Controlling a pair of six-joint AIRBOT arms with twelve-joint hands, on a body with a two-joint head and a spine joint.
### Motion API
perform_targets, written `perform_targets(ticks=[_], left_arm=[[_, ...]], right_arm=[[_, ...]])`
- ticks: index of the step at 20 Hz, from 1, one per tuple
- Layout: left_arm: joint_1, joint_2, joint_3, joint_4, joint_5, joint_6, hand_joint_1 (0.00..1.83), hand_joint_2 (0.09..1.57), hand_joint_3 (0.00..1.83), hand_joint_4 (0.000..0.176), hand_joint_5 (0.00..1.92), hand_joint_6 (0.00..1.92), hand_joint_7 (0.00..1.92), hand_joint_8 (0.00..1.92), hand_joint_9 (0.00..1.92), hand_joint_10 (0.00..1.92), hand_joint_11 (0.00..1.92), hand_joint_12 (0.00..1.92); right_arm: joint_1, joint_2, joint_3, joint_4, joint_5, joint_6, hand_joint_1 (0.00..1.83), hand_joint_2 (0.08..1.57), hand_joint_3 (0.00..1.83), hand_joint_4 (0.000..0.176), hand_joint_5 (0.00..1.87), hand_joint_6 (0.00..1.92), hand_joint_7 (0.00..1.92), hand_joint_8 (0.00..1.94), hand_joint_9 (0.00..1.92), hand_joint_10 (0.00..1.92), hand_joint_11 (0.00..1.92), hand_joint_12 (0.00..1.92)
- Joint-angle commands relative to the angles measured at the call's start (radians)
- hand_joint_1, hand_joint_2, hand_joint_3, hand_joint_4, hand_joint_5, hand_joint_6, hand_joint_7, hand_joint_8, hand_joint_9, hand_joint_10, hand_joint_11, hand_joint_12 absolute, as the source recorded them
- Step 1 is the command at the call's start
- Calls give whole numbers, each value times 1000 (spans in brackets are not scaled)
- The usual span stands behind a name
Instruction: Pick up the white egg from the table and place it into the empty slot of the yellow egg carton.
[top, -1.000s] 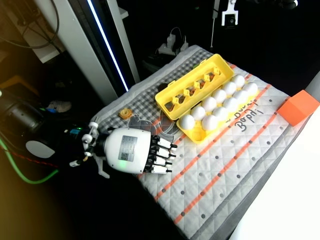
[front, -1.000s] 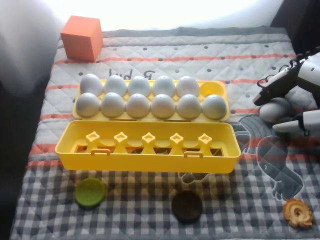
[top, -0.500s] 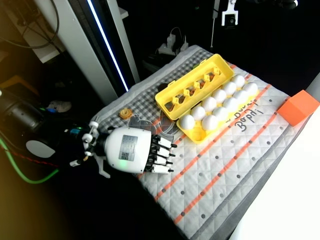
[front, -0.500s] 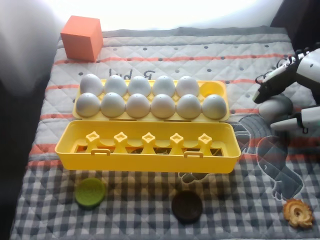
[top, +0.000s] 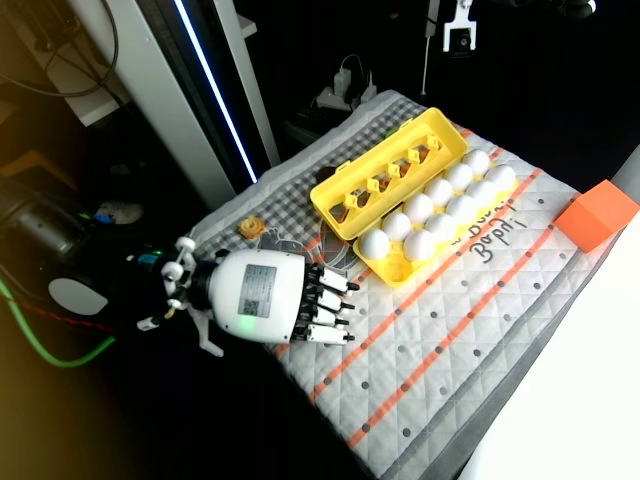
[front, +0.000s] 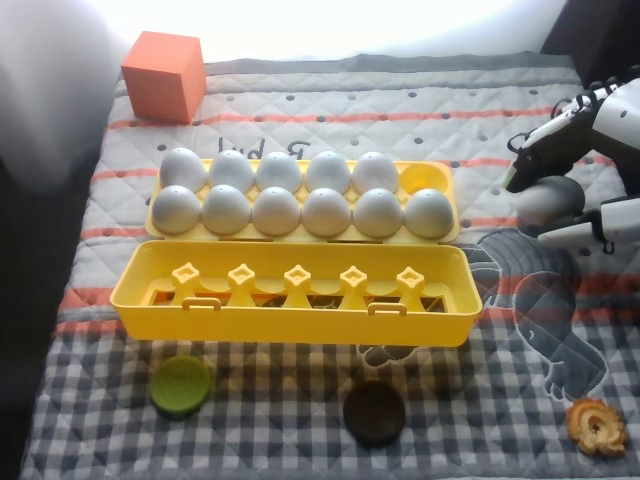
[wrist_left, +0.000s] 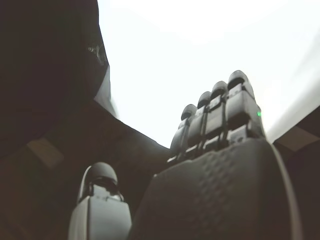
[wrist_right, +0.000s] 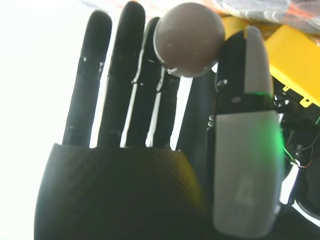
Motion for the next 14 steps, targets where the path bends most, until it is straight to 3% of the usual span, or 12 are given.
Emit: perform_targets(ticks=[1, 2, 3, 5, 6, 7, 10, 12, 14], left_arm=[[-3, 0, 4, 4, -126, -7, 0, 889, 0, 38, 0, 0, 0, 0, 0, 0, 0, 0], [-3, 0, 4, 4, -126, -7, 0, 889, 0, 39, 0, 0, 0, 0, 0, 0, 0, 0], [-3, 0, 4, 4, -126, -7, 0, 890, 0, 34, 0, 0, 0, 0, 0, 0, 0, 0], [-4, 0, 4, 4, -126, -7, 0, 885, 0, 42, 0, 0, 0, 0, 0, 0, 0, 0], [-4, 0, 4, 4, -126, -7, 0, 890, 0, 37, 0, 0, 0, 0, 0, 0, 0, 0], [-4, -1, 4, 4, -126, -7, 0, 887, 0, 37, 0, 0, 0, 0, 0, 0, 0, 0], [-4, 0, 5, 5, -126, -7, 0, 889, 0, 38, 0, 0, 0, 0, 0, 0, 0, 0], [-4, 0, 5, 5, -126, -7, 0, 889, 0, 37, 0, 0, 0, 0, 0, 0, 0, 0], [-4, 0, 5, 5, -126, -7, 0, 885, 0, 56, 0, 0, 0, 0, 0, 0, 0, 0]], right_arm=[[18, 3, 3, 35, 107, 0, 1221, 1067, 4, 6, 1032, 885, 1145, 603, 1108, 15, 609, 1056], [22, 3, 4, 33, 107, 0, 1233, 1069, 0, 22, 1024, 908, 1153, 674, 1122, 13, 616, 1046], [26, 3, 4, 32, 107, 0, 1235, 1074, 1, 13, 994, 947, 1156, 696, 1139, 12, 660, 1027], [34, 0, 6, 31, 107, -2, 1237, 1073, 0, 10, 987, 962, 1168, 676, 1149, 5, 697, 927], [39, -2, 7, 26, 107, -3, 1231, 1082, 2, 20, 979, 978, 1129, 742, 1098, 0, 598, 960], [41, -3, 8, 24, 107, -3, 1231, 1091, 0, 9, 952, 1018, 1121, 759, 1068, 0, 503, 997], [51, -10, 13, 22, 107, -3, 1230, 1082, 1, 32, 1000, 959, 1104, 771, 1055, 0, 480, 1033], [61, -15, 15, 12, 107, -3, 1229, 1087, 1, 32, 997, 983, 1087, 783, 1023, 0, 392, 1067], [71, -17, 17, 6, 107, -3, 1233, 1079, 0, 28, 1006, 968, 1119, 729, 1051, 8, 482, 1015]])
